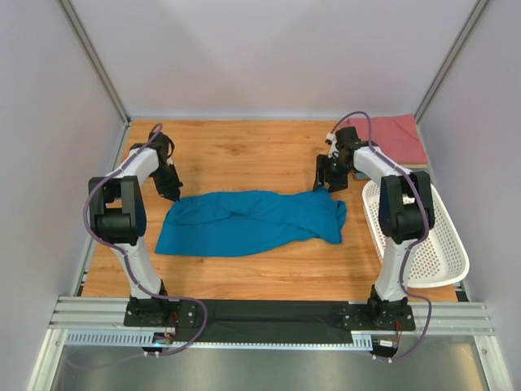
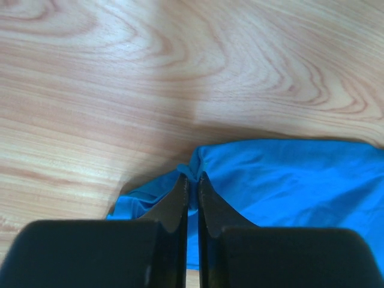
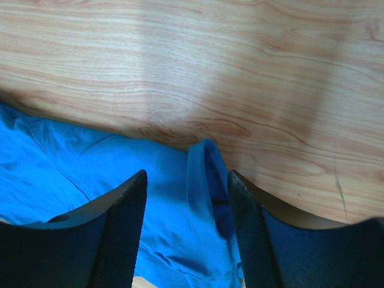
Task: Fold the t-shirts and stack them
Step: Flatten the tshirt out
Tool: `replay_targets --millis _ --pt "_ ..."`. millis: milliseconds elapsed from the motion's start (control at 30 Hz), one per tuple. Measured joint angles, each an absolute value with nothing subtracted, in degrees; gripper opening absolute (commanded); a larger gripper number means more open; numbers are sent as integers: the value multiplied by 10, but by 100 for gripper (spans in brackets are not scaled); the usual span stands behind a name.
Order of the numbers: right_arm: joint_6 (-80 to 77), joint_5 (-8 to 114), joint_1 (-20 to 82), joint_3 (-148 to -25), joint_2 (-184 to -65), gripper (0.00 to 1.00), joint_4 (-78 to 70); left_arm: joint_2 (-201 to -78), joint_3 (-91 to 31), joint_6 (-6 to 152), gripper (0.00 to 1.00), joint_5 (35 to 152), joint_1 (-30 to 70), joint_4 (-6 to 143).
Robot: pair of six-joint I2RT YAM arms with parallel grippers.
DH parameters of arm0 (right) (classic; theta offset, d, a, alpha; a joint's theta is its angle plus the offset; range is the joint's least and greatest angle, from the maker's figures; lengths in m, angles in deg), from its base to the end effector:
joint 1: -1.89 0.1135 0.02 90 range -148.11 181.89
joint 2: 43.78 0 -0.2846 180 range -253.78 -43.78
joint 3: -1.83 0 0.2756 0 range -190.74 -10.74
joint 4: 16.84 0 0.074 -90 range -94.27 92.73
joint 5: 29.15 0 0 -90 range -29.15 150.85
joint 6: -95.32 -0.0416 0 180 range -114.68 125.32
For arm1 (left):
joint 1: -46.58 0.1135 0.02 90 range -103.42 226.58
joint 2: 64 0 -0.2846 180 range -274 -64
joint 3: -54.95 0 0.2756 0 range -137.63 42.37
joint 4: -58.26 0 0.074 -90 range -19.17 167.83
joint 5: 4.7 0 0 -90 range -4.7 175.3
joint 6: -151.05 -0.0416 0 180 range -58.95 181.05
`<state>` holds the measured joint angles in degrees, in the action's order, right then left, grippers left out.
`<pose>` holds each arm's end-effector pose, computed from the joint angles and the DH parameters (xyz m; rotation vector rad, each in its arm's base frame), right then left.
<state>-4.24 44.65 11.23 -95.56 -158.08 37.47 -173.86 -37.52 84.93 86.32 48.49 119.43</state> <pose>0.4298 0.0825 0.1848 -0.0611 2.8277 0.4737 0.4024 0.0127 0.1855 -0.6553 2.8741 -0.0820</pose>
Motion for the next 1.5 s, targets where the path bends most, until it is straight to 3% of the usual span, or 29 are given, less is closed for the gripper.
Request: replay_targets --millis 100,133,167,400,667,833,867,967,1067,1100,1200,1300,1500 --pt "-40 438 112 -960 -1597 26 369 -1739 -379 848 0 863 485 1194" --pt "-42 437 112 -963 -1601 7 366 -1739 -380 848 0 864 485 1194" --pt "-42 438 112 -965 -1606 1 363 -1739 -380 848 0 864 485 1194" --pt "-59 480 112 -966 -1552 0 357 -1738 -392 850 0 843 485 1209" --pt "-66 509 113 -957 -1304 0 350 -1709 -410 852 0 825 485 1218" --pt "-91 507 127 -825 -1172 0 331 -1658 -357 866 0 833 484 1202" --pt "-99 509 132 -784 -1155 0 332 -1648 -340 869 7 833 484 1202" --pt "-127 514 143 -664 -1135 5 334 -1615 -268 883 26 838 485 1194" --pt "-160 519 144 -563 -1135 22 363 -1599 -223 894 35 848 485 1195" --pt "-164 520 144 -549 -1135 30 375 -1595 -217 896 36 849 485 1198" --pt "-180 525 144 -540 -1128 42 397 -1589 -221 901 36 849 485 1200" --pt "-184 531 144 -568 -1122 45 396 -1589 -247 901 36 842 485 1204" --pt "-183 553 144 -652 -1198 37 366 -1589 -296 897 36 817 485 1208"
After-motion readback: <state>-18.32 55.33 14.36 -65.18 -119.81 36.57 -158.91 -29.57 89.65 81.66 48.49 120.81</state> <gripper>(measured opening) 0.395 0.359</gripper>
